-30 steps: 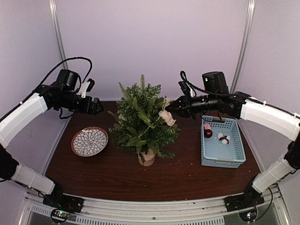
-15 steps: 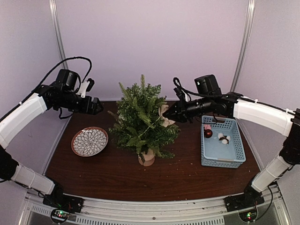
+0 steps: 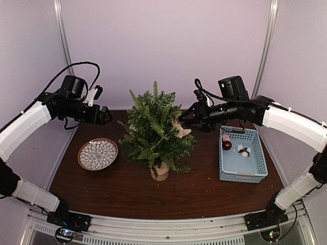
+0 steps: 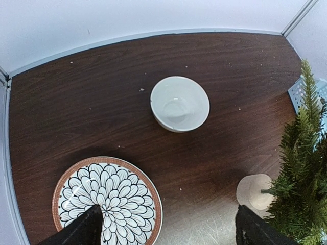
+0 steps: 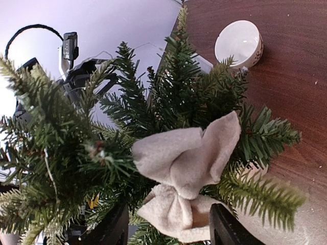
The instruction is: Decorate the small christmas tree
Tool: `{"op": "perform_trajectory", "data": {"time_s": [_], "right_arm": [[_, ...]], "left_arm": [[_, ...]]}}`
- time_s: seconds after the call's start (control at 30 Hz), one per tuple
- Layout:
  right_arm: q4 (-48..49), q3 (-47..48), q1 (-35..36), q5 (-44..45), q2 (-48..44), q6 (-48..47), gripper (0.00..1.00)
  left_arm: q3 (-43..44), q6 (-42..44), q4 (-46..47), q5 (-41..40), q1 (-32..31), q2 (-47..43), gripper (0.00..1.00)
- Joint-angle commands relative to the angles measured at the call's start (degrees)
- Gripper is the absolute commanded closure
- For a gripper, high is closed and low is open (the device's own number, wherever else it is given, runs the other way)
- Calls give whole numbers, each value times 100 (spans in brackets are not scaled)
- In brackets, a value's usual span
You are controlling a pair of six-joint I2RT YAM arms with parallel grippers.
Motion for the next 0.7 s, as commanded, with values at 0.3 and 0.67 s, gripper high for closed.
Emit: {"op": "perform_trajectory", "data": {"time_s": [0.3, 0.67], "right_arm": [[-2119, -82, -1391, 960, -1135, -1201, 44], [-3210, -229, -2509, 2404, -705, -2353, 46]], "left_arm": [[-142, -161, 241, -79, 43, -176, 9], [-149, -176, 353, -112, 43, -156, 9]]}}
